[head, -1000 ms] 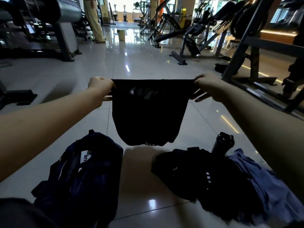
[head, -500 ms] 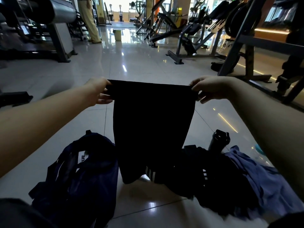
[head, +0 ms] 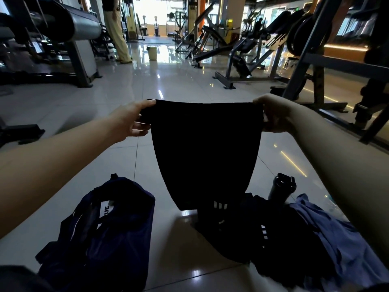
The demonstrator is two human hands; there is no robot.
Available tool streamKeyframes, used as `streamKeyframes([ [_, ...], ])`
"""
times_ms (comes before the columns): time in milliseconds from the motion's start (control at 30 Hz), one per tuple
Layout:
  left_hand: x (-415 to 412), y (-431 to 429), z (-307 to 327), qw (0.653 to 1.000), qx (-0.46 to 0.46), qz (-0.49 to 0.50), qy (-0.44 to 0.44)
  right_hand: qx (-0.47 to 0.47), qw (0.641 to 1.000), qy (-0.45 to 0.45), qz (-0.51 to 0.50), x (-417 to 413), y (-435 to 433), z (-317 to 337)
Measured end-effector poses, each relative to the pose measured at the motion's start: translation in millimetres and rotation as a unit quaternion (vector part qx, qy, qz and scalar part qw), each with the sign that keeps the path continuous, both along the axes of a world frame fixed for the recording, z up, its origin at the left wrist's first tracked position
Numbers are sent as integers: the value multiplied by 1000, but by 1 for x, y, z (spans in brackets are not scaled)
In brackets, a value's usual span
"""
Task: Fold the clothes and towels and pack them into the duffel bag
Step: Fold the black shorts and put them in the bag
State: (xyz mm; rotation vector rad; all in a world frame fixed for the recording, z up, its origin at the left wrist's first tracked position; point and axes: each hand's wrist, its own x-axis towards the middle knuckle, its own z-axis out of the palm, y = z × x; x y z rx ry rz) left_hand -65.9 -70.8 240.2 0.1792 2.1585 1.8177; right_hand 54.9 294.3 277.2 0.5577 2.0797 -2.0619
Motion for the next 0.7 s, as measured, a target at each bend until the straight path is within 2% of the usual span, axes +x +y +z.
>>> streamKeyframes([
  [200, -6, -8, -4, 1000, -6, -2, -6, -22, 998, 29, 56, 4, 7, 2],
  [333, -5, -12, -4, 999, 0, -32, 16, -4, 995, 69, 79, 3, 8, -4],
  [500, 2, -12, 2, 995, -27, -53, 79, 40, 995, 85, 19, -7, 9, -6],
  [700, 14, -10, 6, 982, -26, -182, 46, 115, 989, 82, -40, -10, 4, -6],
])
